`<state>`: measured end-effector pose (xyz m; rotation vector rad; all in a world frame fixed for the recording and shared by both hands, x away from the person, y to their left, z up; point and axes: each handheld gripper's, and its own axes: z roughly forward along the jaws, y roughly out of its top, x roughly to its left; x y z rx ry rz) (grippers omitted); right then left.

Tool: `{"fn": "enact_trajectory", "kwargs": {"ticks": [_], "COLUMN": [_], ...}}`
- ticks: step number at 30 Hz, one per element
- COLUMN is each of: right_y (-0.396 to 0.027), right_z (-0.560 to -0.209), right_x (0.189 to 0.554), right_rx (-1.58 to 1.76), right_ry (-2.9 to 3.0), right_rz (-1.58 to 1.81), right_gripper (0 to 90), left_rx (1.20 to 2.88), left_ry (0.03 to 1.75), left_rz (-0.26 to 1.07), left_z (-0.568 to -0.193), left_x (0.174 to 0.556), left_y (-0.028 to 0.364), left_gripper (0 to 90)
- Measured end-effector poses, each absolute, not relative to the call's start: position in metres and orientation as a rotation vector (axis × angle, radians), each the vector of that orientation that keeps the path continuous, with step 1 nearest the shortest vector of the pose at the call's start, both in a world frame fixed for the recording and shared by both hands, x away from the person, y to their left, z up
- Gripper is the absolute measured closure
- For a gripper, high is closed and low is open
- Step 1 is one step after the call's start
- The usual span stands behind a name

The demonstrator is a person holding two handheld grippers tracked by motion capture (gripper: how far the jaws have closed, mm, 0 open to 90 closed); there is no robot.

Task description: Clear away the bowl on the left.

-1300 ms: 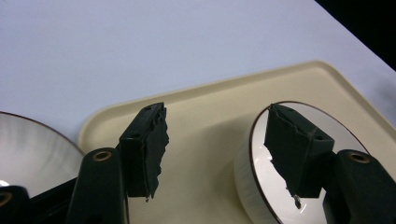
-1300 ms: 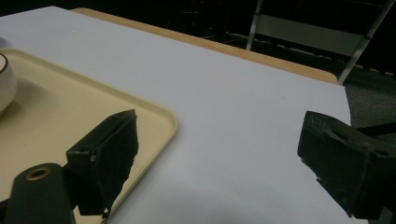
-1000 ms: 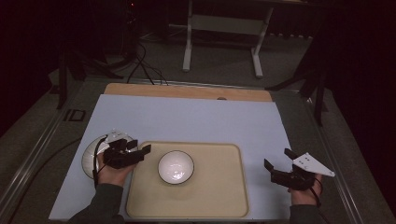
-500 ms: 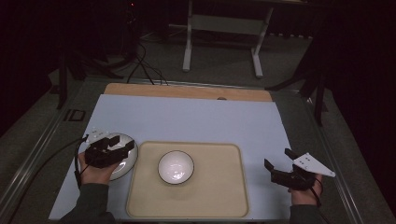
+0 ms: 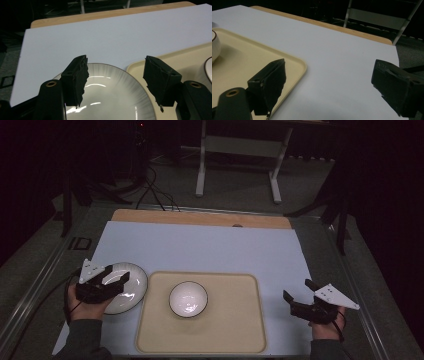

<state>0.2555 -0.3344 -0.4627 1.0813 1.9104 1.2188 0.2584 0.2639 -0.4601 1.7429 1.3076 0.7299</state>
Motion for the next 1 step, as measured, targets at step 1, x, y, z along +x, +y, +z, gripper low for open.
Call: {"fn": "enact_trajectory", "kwargs": {"ticks": [1], "right_y": [-0.3344], "right_z": [-0.4627], "right_x": [0.2557], "right_rx": [1.08], "right_ry": [1.91], "right_rz": [1.22], "right_gripper": [12.0], "left_rx": [1.739], "left_ry": [1.313], "left_rz": [0.736], "left_z": [-0.4603], "left_x": [0.258], "left_y": [0.2655], "left_gripper": [36.6]}}
